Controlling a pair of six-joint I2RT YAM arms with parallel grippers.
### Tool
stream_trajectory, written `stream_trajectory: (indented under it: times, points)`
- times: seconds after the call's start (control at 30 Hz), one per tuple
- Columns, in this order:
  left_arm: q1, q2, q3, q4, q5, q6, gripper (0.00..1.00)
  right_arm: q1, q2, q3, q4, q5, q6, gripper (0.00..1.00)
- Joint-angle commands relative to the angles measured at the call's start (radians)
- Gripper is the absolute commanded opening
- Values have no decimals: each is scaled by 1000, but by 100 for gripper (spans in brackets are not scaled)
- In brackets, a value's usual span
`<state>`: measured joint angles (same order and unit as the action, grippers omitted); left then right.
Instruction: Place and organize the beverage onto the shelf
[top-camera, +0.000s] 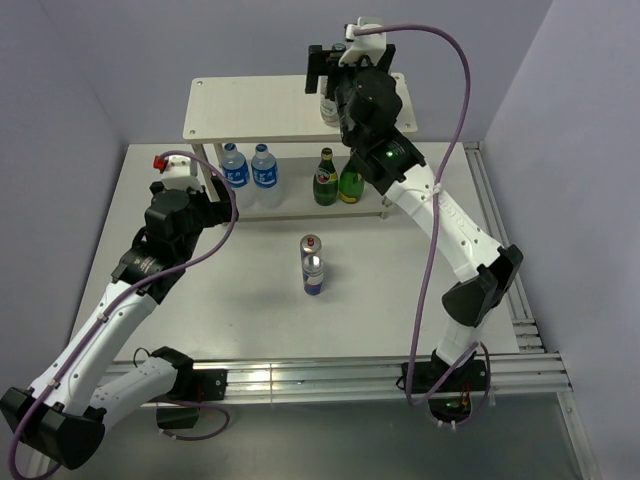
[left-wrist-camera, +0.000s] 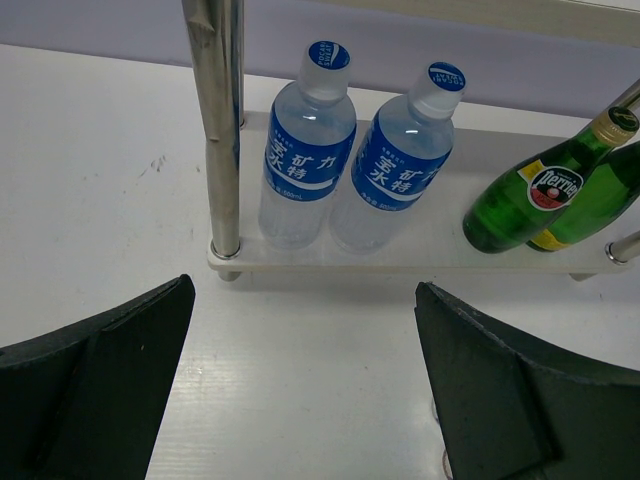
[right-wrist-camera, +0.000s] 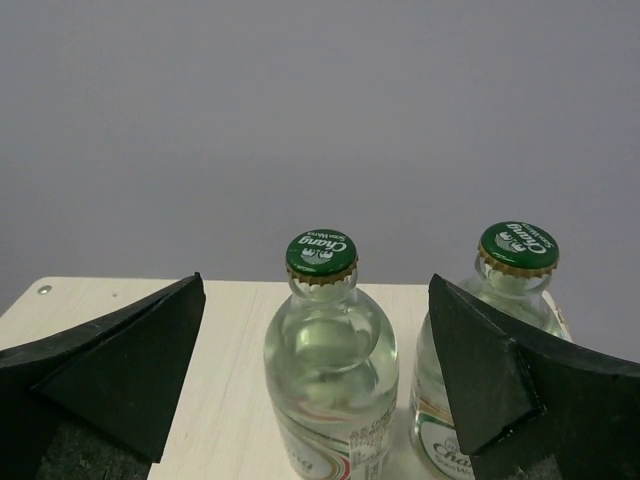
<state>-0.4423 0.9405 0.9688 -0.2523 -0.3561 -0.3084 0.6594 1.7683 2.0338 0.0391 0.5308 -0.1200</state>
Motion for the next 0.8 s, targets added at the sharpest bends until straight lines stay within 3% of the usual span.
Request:
stream_trajectory:
  times: [0.0, 0.2, 0.33, 0.5, 0.67, 0.77]
  points:
    - [-4, -2, -2, 27, 5, 14, 99, 17, -79, -20, 62, 14, 2, 100]
    - [-4, 6, -5, 27, 3, 20, 99, 63, -205, -179, 123, 76, 0, 100]
    - [-71, 40, 4, 9, -16, 49, 99, 167, -439, -463, 203, 199, 26, 100]
    - [-212, 109, 22, -37, -56, 26, 99, 285, -716, -789, 168, 297, 150, 100]
    - [-418, 193, 56, -107, -188, -56, 99, 417, -949, -974, -66, 428, 321, 100]
    - [-538, 211, -4, -73, -210, -150, 99, 433, -1053, -1067, -195, 449, 420, 100]
